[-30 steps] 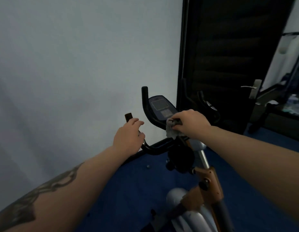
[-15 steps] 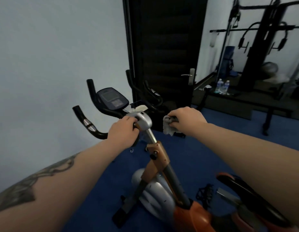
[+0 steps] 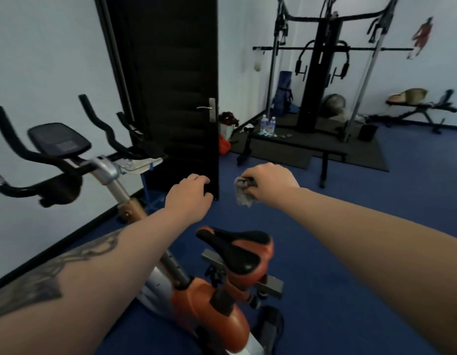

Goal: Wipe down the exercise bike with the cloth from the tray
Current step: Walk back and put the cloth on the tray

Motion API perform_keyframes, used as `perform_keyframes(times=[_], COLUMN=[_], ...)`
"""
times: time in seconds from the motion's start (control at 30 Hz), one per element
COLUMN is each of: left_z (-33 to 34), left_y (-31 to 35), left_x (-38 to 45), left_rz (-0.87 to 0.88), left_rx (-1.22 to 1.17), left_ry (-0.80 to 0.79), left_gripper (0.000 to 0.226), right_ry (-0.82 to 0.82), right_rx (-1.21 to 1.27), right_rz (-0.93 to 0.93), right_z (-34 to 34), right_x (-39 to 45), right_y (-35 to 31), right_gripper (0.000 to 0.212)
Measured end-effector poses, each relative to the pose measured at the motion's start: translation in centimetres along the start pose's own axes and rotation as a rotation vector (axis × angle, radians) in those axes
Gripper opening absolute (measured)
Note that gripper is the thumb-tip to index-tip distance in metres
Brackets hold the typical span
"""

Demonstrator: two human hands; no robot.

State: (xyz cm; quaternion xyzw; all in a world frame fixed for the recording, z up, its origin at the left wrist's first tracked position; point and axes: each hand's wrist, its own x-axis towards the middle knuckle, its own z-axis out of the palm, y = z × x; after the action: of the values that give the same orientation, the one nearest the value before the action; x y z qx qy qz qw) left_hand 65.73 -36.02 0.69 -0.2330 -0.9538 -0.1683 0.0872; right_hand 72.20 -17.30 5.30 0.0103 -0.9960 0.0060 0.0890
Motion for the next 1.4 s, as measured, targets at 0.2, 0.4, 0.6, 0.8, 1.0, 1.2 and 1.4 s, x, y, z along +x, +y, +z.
perform_keyframes(times=[0.2, 0.4, 0.6, 0.8, 1.0, 1.2, 1.4], left_z=[3.2, 5.8, 7.9, 10.9, 14.4, 16.3, 17.1], left_y=[10.1, 14.4, 16.6, 19.6, 21.7, 22.7, 22.2], left_x=[1.3, 4.4, 7.9, 13.6, 22.4, 29.3, 34.9], left_rz=[0.04, 0.036, -0.016, -0.022, -0.062, -0.122, -0.202], left_rx=[0.0, 0.023, 0.018, 0.018, -0.012, -0.002, 0.052], left_ry=[-0.051, -0.068, -0.097, -0.085, -0.056, -0.061, -0.059], left_gripper=[0.046, 0.045, 0.045, 0.045, 0.044, 0.044, 0.045], right_ry=[0.001, -0.002, -0.037, -0.008, 0.042, 0.039, 0.048], right_rx=[-0.008, 0.009, 0.013, 0.001, -0.033, 0.018, 0.026], right_rz=[0.08, 0.111, 0.075, 0.053, 0.026, 0.027, -0.003], right_z=[-0.5, 0.5, 1.6, 2.0, 3.1, 3.1, 4.1], right_x=[-3.4, -3.4, -2.3, 1.2, 7.3, 14.0, 22.6], right_y=[9.4, 15.6, 19.9, 25.3, 32.6, 38.9, 43.5], right_gripper=[0.02, 0.017, 0.012, 0.019, 0.031, 0.031, 0.036])
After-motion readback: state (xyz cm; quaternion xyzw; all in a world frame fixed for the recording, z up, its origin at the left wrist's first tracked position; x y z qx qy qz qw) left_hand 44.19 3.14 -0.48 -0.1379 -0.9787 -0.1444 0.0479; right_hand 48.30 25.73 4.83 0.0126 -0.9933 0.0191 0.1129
